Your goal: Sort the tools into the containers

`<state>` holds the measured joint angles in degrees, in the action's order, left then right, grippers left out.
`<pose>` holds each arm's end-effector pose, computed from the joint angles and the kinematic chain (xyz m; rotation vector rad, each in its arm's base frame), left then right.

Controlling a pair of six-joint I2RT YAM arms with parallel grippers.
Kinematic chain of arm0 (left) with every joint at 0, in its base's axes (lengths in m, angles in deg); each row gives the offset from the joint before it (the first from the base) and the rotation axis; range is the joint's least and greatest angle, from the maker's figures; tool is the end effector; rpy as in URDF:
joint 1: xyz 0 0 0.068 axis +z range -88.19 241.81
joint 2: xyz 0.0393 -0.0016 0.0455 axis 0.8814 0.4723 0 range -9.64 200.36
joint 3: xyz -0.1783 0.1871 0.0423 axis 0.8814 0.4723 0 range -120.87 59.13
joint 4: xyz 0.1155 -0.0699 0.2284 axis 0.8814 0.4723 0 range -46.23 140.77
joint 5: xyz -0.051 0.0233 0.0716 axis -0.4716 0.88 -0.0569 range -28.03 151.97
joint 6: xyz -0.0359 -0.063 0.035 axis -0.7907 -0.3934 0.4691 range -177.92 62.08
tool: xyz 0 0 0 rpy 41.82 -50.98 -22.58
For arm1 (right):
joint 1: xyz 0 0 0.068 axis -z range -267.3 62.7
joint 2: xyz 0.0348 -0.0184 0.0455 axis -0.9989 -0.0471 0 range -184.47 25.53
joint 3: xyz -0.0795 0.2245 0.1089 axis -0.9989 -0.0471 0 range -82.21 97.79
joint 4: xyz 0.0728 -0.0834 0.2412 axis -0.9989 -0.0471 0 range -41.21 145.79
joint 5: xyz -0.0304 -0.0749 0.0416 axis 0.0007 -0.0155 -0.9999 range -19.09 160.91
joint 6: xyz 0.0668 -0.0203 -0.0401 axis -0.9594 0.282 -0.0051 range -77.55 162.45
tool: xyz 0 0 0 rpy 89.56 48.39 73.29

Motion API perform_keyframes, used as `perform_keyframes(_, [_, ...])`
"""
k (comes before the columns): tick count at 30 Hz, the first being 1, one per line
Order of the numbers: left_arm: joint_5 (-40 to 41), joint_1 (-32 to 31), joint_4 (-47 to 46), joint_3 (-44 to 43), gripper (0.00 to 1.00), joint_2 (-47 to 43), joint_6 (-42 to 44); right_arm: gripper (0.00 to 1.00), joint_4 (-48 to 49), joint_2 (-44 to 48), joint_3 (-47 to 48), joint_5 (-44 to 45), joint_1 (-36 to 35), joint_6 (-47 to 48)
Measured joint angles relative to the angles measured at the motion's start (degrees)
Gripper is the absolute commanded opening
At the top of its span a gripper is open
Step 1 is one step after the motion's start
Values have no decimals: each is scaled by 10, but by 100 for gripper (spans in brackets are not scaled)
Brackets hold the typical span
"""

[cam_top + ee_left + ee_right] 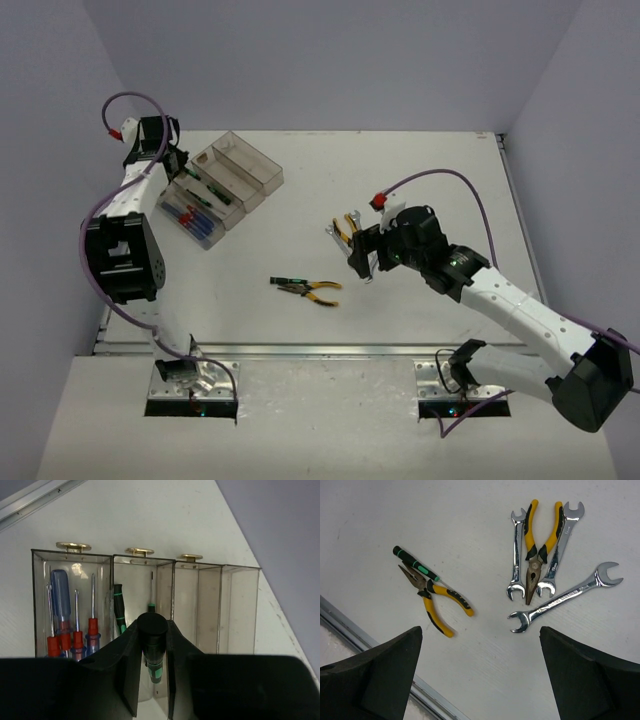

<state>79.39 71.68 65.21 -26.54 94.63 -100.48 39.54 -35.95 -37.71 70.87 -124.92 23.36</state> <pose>0.4348 0.0967 0.2455 -1.1258 1.9273 0.0353 0.2181 0.1681 0.2414 -0.3558 2.1781 0.5672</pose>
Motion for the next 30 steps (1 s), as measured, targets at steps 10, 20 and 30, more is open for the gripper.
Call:
perform_keyframes(10, [-21,-1,32,-46,79,97,12,99,4,-31,-3,-12,0,16])
perform_keyframes(20, [-99,-8,38,55,100,-70,5,85,-7,-259,124,-68,-50,58])
perform_keyframes(30, [-231,-56,-28,348,100,-633,58,50,-78,-541,372,-60,-120,155])
